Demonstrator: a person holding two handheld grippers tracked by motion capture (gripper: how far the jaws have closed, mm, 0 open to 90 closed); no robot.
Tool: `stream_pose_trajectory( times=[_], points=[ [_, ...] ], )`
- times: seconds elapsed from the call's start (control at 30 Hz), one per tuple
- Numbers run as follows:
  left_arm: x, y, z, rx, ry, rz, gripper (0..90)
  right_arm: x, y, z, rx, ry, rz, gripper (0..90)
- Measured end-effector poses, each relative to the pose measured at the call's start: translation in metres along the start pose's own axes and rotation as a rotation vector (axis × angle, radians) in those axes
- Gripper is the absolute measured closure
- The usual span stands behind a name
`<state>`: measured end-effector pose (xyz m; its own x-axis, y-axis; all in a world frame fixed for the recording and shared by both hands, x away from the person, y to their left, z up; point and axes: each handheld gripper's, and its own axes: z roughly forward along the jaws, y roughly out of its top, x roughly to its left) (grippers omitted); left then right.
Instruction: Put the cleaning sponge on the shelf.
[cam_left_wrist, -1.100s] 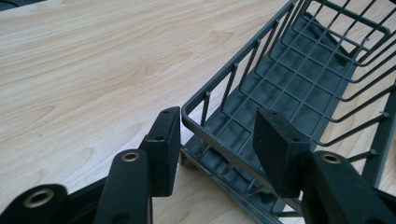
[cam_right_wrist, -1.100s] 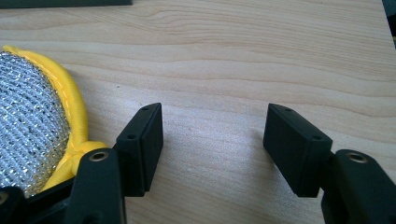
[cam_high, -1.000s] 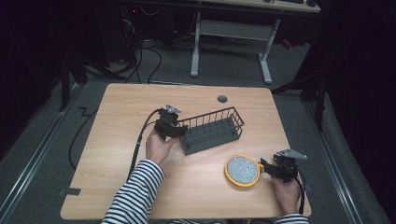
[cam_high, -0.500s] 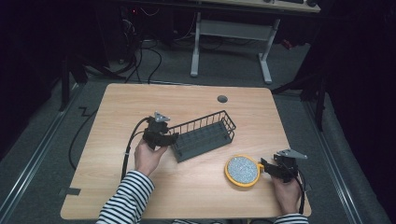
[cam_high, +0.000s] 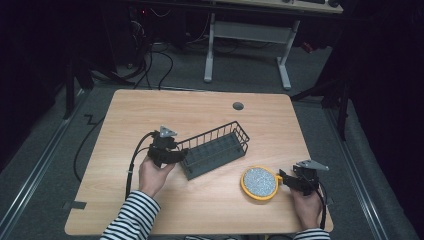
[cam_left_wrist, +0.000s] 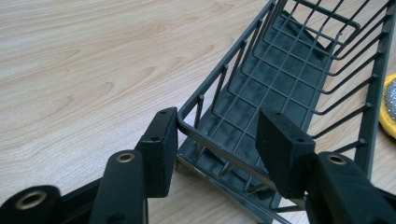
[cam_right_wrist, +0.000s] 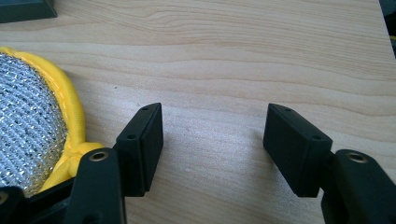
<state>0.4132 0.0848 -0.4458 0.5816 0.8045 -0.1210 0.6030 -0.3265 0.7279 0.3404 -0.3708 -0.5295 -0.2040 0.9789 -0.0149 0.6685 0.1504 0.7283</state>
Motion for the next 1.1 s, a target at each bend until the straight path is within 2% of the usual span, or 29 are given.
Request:
stream_pose_trajectory(
  times=[0.03,0.07,0.17,0.33,0.47,0.57,0.77,0.93,0.97,1.03,1.1],
  points=[
    [0.0,0.0,0.0,-0.005,-0.002,0.003,45.2,0.0,0.0,0.0,0.0,0.0,0.0,38.1],
    [0.001,0.0,-0.001,-0.02,-0.026,-0.002,42.7,0.0,0.0,0.0,0.0,0.0,0.0,38.1],
    [0.004,0.001,-0.003,-0.034,-0.038,-0.013,36.3,0.0,0.0,0.0,0.0,0.001,0.001,38.1],
    [0.007,0.001,-0.012,-0.068,-0.036,-0.014,31.1,0.0,0.0,0.0,0.0,0.001,0.0,38.1],
    [0.012,-0.007,-0.028,-0.123,-0.026,-0.036,30.4,0.0,0.0,0.0,0.0,0.0,0.0,38.1],
    [0.016,-0.015,-0.036,-0.147,0.017,-0.042,30.0,0.0,0.0,0.0,0.0,0.0,0.0,38.3],
    [0.028,-0.031,-0.044,-0.152,0.044,-0.09,30.1,0.0,0.0,0.0,0.0,-0.002,0.002,38.8],
    [0.035,-0.045,-0.048,-0.15,0.061,-0.111,30.8,0.0,0.0,0.0,0.0,-0.002,0.001,38.8],
    [0.039,-0.052,-0.047,-0.142,0.069,-0.123,30.7,0.0,0.0,0.0,0.0,-0.002,0.001,38.7],
    [0.042,-0.057,-0.047,-0.132,0.078,-0.13,30.8,0.0,0.0,0.0,0.0,-0.002,0.001,38.7],
    [0.046,-0.066,-0.045,-0.13,0.069,-0.162,31.1,0.0,0.0,0.0,0.0,-0.002,0.001,38.6]
  ],
)
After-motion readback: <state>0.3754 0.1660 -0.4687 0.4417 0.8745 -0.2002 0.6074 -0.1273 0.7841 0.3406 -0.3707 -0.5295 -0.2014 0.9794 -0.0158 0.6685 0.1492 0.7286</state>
